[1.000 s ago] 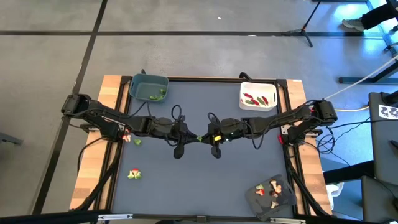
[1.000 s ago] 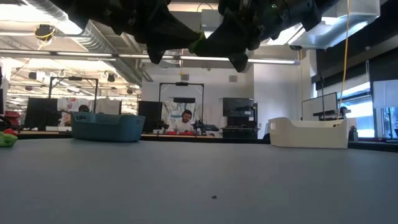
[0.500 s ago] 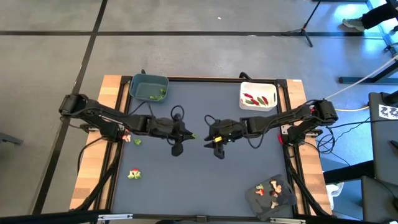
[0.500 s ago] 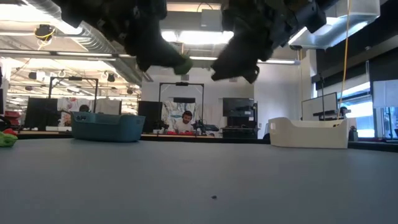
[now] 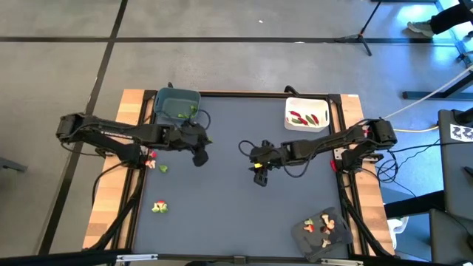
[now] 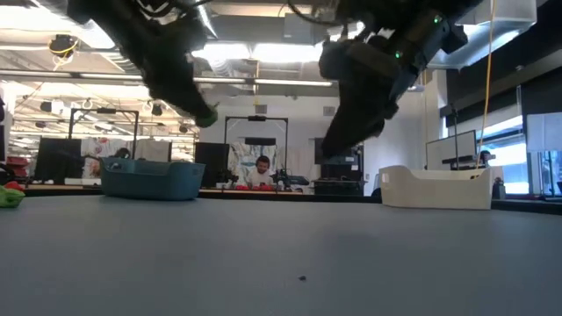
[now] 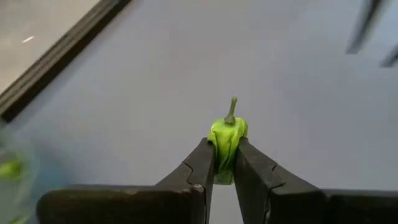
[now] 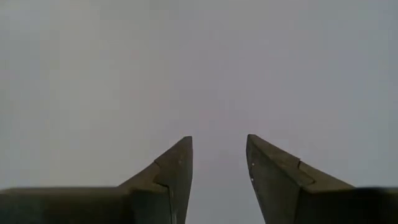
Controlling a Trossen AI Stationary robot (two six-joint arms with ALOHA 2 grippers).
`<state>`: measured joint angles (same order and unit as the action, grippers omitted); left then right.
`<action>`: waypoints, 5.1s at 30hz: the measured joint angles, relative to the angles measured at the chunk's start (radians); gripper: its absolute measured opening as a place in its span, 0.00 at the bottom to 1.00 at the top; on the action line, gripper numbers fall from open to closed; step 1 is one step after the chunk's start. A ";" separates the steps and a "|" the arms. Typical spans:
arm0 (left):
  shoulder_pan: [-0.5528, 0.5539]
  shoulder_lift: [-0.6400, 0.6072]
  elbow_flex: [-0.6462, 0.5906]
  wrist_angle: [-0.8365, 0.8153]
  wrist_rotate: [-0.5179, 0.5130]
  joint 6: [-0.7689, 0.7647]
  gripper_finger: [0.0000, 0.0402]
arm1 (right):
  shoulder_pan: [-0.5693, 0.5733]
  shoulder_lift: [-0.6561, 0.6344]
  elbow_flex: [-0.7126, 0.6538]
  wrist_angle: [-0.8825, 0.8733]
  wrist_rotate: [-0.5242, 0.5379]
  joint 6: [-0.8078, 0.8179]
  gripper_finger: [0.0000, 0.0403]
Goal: Sort produce into baskets
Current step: Put the green bell pepper into the blue bin
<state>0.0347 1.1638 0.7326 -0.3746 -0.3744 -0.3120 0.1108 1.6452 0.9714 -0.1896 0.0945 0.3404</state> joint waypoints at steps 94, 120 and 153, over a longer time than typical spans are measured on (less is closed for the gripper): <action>-0.168 0.341 0.052 -0.840 0.373 -0.078 0.45 | -0.046 0.218 -0.001 0.122 -0.131 0.070 0.38; -0.165 0.558 0.042 -0.807 0.372 -0.017 0.10 | -0.046 0.217 -0.001 0.126 -0.121 0.056 0.38; 0.282 -0.034 0.157 -0.689 0.070 0.100 0.15 | -0.046 0.217 -0.001 0.137 -0.121 0.047 0.38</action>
<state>0.3163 1.1301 0.8894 -1.0634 -0.3048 -0.2125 0.0650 1.8618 0.9703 -0.0528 -0.0265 0.3874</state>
